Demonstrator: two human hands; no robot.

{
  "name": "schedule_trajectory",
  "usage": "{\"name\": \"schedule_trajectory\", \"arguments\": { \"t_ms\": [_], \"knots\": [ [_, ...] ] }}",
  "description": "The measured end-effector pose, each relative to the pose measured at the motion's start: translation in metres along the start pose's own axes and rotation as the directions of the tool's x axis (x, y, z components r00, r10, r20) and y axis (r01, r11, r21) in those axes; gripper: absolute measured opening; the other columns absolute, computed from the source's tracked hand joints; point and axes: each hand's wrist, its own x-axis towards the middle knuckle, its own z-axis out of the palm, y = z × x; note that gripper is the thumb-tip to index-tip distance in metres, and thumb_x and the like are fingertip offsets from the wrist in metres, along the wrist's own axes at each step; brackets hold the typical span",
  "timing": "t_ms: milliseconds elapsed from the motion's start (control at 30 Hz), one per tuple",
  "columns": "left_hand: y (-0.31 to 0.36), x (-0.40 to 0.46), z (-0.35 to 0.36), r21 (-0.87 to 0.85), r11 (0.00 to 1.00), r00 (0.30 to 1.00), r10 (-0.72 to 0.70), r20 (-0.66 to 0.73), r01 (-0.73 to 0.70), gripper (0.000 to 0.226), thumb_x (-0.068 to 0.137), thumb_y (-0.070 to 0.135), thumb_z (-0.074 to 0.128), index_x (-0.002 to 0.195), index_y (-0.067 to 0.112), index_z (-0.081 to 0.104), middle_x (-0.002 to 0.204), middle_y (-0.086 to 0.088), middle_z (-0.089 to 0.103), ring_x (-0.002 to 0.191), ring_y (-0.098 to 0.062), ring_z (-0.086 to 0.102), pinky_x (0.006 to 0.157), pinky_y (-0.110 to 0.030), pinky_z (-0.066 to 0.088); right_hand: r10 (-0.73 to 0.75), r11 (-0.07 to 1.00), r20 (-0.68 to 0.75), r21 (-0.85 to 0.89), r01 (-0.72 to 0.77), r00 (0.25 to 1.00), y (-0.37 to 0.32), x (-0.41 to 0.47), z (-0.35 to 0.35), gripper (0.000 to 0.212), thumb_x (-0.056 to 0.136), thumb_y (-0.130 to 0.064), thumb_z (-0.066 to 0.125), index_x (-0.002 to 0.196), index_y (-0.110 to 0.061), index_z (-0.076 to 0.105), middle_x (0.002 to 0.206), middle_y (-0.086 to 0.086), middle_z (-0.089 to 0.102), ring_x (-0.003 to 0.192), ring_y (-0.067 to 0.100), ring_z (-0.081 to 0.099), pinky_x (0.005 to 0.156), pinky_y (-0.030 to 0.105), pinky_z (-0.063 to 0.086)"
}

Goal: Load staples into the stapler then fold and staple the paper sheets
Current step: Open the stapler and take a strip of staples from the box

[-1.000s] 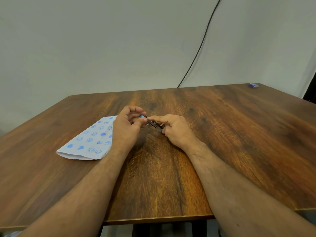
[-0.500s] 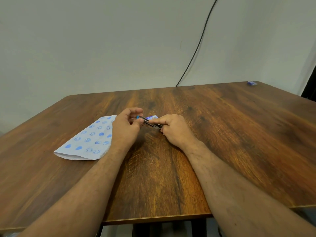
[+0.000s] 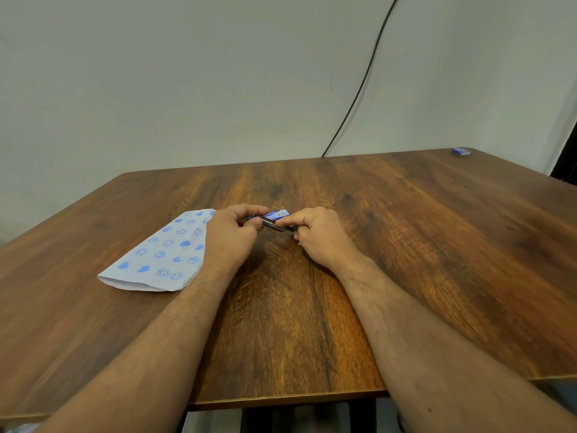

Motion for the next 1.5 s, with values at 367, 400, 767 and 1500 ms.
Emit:
{"name": "schedule_trajectory", "arguments": {
  "t_ms": [367, 400, 767, 1500],
  "knots": [
    [-0.001, -0.001, 0.0, 0.028, 0.996, 0.996, -0.085, 0.008, 0.085, 0.005, 0.086, 0.023, 0.077, 0.088, 0.027, 0.078, 0.088, 0.003, 0.074, 0.082, -0.014, 0.067, 0.069, -0.023, 0.049, 0.138, 0.981, -0.157, -0.111, -0.156, 0.978, -0.001, 0.003, 0.001, 0.035, 0.097, -0.021, 0.052, 0.129, -0.021, 0.068, 0.127, 0.003, 0.07, 0.118, 0.022, 0.063, 0.106, 0.039, 0.047],
    [-0.002, -0.001, 0.001, 0.038, 0.997, 0.997, -0.075, 0.012, 0.075, 0.008, 0.086, 0.021, 0.077, 0.089, 0.028, 0.077, 0.086, 0.003, 0.073, 0.079, -0.013, 0.066, 0.066, -0.02, 0.047, 0.158, 0.973, -0.147, -0.143, -0.179, 0.976, -0.002, 0.002, 0.001, 0.034, 0.096, -0.021, 0.051, 0.125, -0.02, 0.07, 0.124, 0.004, 0.071, 0.115, 0.024, 0.064, 0.103, 0.04, 0.049],
    [-0.007, -0.001, 0.006, 0.078, 0.994, 0.995, 0.069, 0.076, -0.075, 0.108, 0.084, -0.003, 0.071, 0.161, 0.027, 0.001, 0.096, 0.004, 0.064, 0.084, -0.005, 0.061, 0.079, -0.017, 0.043, 0.077, 0.982, -0.139, -0.161, -0.1, 0.987, 0.007, 0.004, 0.003, 0.033, 0.087, -0.012, 0.059, 0.113, -0.025, 0.075, 0.105, 0.0, 0.063, 0.099, 0.017, 0.06, 0.084, 0.025, 0.041],
    [-0.004, 0.002, 0.008, 0.261, 0.964, 0.991, 0.017, 0.132, -0.051, 0.028, 0.099, 0.012, 0.056, 0.116, 0.027, 0.072, 0.1, 0.002, 0.07, 0.074, -0.005, 0.057, 0.062, -0.017, 0.037, -0.018, 0.998, -0.247, -0.064, 0.002, 0.969, 0.002, 0.002, 0.002, 0.015, 0.091, -0.015, 0.063, 0.099, -0.018, 0.075, 0.102, -0.003, 0.069, 0.094, 0.009, 0.06, 0.085, 0.021, 0.046]
  ]
}}
